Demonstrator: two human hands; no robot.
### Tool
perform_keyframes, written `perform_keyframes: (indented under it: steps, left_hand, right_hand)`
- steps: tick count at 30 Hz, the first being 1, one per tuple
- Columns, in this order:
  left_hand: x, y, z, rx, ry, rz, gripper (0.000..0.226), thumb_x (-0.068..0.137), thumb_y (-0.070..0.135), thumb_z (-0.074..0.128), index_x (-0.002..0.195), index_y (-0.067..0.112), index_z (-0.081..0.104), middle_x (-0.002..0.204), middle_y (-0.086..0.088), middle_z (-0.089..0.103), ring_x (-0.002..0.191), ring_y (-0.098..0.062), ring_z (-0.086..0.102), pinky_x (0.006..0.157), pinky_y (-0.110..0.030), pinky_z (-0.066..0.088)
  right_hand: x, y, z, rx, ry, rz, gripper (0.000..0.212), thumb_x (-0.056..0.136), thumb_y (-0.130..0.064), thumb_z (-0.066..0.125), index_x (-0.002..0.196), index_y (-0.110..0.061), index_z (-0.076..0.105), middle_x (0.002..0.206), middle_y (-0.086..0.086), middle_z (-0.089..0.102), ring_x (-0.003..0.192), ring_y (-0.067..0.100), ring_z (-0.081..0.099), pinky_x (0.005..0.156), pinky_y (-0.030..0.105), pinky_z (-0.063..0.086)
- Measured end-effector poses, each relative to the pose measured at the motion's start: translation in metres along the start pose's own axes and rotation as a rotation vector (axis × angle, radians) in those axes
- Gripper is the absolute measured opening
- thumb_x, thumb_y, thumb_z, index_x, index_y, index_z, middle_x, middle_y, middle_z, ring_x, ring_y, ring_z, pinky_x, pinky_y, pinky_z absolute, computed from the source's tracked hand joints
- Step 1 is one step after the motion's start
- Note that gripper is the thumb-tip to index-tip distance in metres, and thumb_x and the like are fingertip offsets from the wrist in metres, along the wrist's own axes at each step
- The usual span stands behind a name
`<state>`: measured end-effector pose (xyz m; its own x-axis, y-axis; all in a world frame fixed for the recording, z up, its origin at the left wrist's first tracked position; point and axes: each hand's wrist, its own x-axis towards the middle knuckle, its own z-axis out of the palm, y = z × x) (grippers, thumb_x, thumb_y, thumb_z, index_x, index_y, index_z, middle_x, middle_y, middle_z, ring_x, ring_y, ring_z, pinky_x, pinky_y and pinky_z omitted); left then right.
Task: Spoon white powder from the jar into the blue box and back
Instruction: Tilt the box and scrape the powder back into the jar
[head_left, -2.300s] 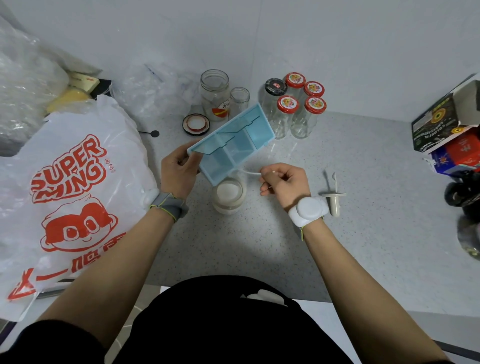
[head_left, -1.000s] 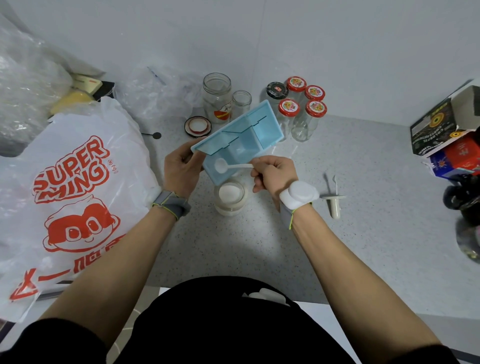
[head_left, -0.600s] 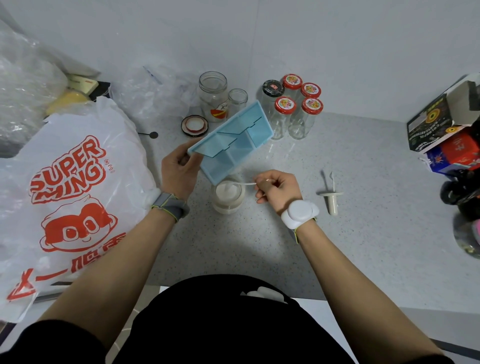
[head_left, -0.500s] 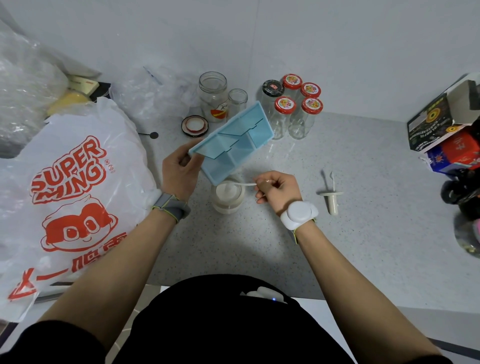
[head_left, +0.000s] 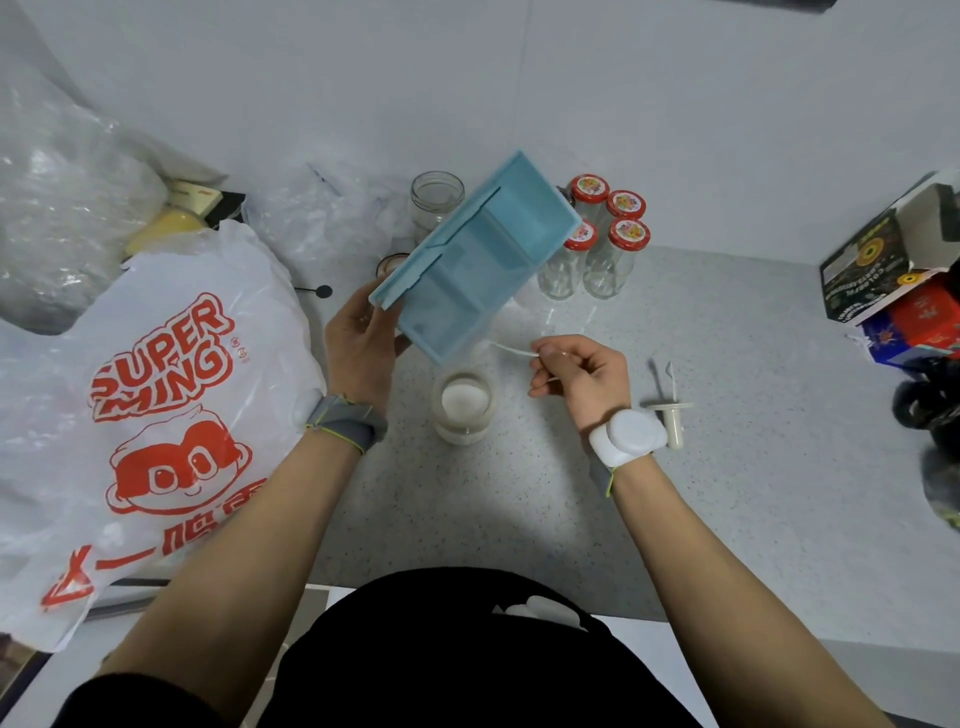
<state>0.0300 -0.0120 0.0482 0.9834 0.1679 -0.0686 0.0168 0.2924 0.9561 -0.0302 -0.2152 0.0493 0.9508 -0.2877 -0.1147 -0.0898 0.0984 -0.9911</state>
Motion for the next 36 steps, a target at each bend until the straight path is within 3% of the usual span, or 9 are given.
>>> perform_keyframes:
  steps: [11, 15, 22, 26, 29, 33, 36]
  left_hand:
    - [0.007, 0.006, -0.003, 0.115, 0.038, 0.052, 0.017, 0.095, 0.016, 0.058, 0.109, 0.018, 0.069, 0.085, 0.012, 0.072, 0.090, -0.012, 0.067, 0.083, -0.041, 0.057]
    - [0.001, -0.007, -0.014, 0.141, 0.074, 0.023, 0.017, 0.096, 0.018, 0.057, 0.106, 0.025, 0.069, 0.089, 0.012, 0.071, 0.090, -0.010, 0.067, 0.084, -0.040, 0.057]
    - [-0.001, -0.013, -0.026, 0.171, 0.122, 0.045, 0.019, 0.095, 0.019, 0.059, 0.113, 0.020, 0.067, 0.090, 0.013, 0.070, 0.090, -0.009, 0.067, 0.083, -0.040, 0.058]
    - [0.001, -0.010, -0.028, 0.258, 0.028, 0.082, 0.038, 0.095, 0.017, 0.059, 0.132, 0.013, 0.053, 0.111, -0.003, 0.068, 0.097, -0.014, 0.067, 0.081, -0.034, 0.058]
    - [0.003, -0.008, -0.027, 0.296, -0.034, 0.145, 0.036, 0.093, 0.016, 0.062, 0.128, 0.011, 0.054, 0.110, -0.006, 0.069, 0.101, -0.020, 0.067, 0.083, -0.040, 0.058]
    - [0.003, -0.008, -0.024, 0.322, -0.069, 0.199, 0.024, 0.091, 0.009, 0.064, 0.114, 0.013, 0.061, 0.101, 0.002, 0.069, 0.089, -0.006, 0.065, 0.080, -0.037, 0.058]
    - [0.002, -0.008, -0.022, 0.341, -0.103, 0.227, 0.023, 0.090, 0.007, 0.063, 0.107, 0.022, 0.064, 0.099, 0.002, 0.070, 0.087, -0.005, 0.065, 0.078, -0.035, 0.058]
  right_hand:
    - [0.002, -0.005, 0.007, 0.043, 0.015, -0.026, 0.016, 0.089, 0.005, 0.054, 0.087, 0.001, 0.069, 0.063, 0.007, 0.065, 0.051, 0.017, 0.058, 0.052, 0.028, 0.053]
    - [0.002, -0.012, 0.009, 0.052, 0.010, -0.051, 0.015, 0.089, 0.005, 0.054, 0.088, 0.002, 0.069, 0.064, 0.009, 0.065, 0.051, 0.018, 0.058, 0.053, 0.029, 0.054]
    - [0.001, -0.012, 0.013, 0.026, -0.005, -0.036, 0.014, 0.089, 0.005, 0.055, 0.090, 0.003, 0.069, 0.066, 0.012, 0.064, 0.051, 0.017, 0.059, 0.052, 0.028, 0.055]
    - [-0.003, -0.009, 0.016, -0.002, -0.025, -0.029, 0.014, 0.089, 0.003, 0.057, 0.097, 0.006, 0.068, 0.072, 0.015, 0.066, 0.057, 0.018, 0.064, 0.056, 0.027, 0.056]
    - [-0.004, -0.010, 0.017, -0.026, -0.045, -0.040, 0.013, 0.089, 0.001, 0.058, 0.098, 0.004, 0.068, 0.074, 0.014, 0.068, 0.059, 0.018, 0.066, 0.058, 0.027, 0.057]
    - [-0.005, -0.014, 0.019, -0.175, -0.063, -0.148, 0.011, 0.089, -0.006, 0.062, 0.095, -0.002, 0.071, 0.073, 0.011, 0.071, 0.060, 0.018, 0.066, 0.064, 0.033, 0.058]
    - [-0.004, -0.020, 0.023, -0.600, -0.100, -0.488, 0.013, 0.090, -0.016, 0.062, 0.090, -0.008, 0.072, 0.074, 0.007, 0.071, 0.063, 0.017, 0.068, 0.067, 0.035, 0.057]
